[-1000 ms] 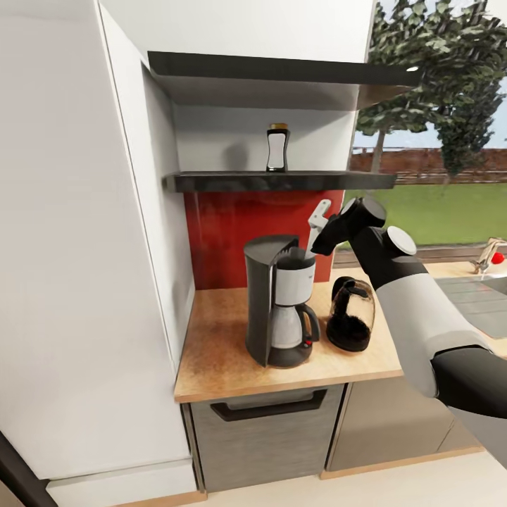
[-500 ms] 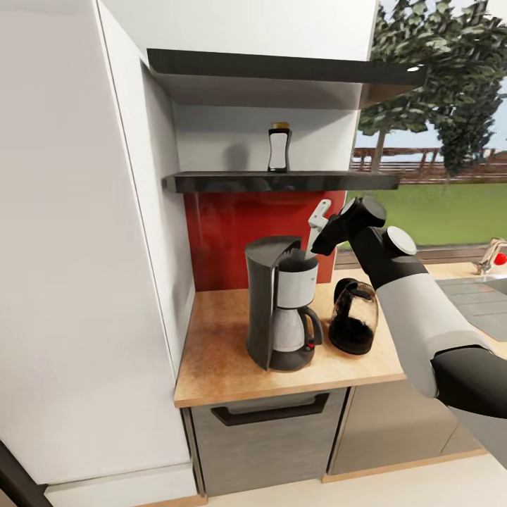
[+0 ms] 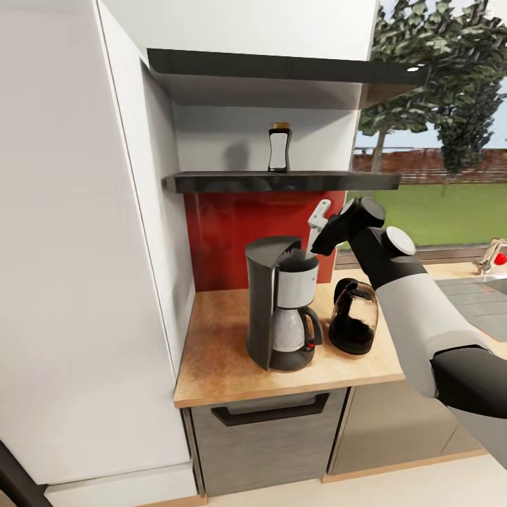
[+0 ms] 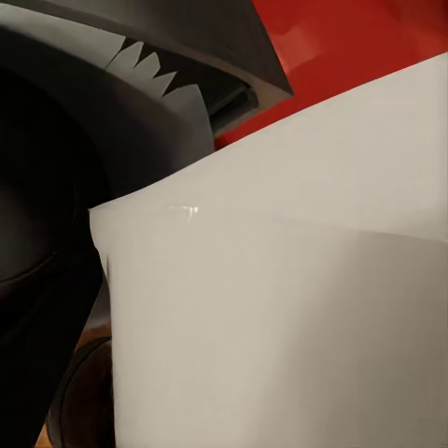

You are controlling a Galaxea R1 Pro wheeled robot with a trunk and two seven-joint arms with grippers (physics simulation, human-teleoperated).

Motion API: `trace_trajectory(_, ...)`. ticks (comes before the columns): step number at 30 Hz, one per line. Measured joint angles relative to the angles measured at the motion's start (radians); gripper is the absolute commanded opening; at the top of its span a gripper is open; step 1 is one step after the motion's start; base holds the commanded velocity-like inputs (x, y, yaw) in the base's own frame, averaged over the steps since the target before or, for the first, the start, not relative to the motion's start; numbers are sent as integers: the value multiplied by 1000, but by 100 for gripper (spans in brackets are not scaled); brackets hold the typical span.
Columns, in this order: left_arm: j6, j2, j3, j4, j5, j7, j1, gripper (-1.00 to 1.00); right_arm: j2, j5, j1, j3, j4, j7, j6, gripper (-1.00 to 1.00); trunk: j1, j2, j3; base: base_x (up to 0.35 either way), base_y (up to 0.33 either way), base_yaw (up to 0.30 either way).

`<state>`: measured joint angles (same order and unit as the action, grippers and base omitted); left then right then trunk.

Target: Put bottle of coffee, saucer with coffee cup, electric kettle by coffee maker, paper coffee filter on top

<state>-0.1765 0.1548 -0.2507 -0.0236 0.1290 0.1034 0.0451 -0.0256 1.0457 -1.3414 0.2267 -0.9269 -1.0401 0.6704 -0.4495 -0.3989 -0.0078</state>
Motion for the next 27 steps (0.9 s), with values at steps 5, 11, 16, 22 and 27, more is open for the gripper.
trace_trajectory(5,0,0,0,0,0,0,0,100,0,1,0,-1,-1,0,0,-100,0,0,0,0,106,0)
trace_trajectory(11,0,0,0,0,0,0,0,100,0,2,0,-1,-1,0,0,-100,0,0,0,0,28,0)
trace_trajectory(16,0,0,0,0,0,0,0,100,0,2,0,0,-1,0,0,-100,0,0,0,0,3,0)
trace_trajectory(22,0,0,0,0,0,0,0,100,0,1,0,-1,-2,0,0,-100,0,0,0,0,63,0)
trace_trajectory(27,0,0,0,0,0,0,0,100,0,2,0,-1,-2,0,0,-100,0,0,0,0,85,0)
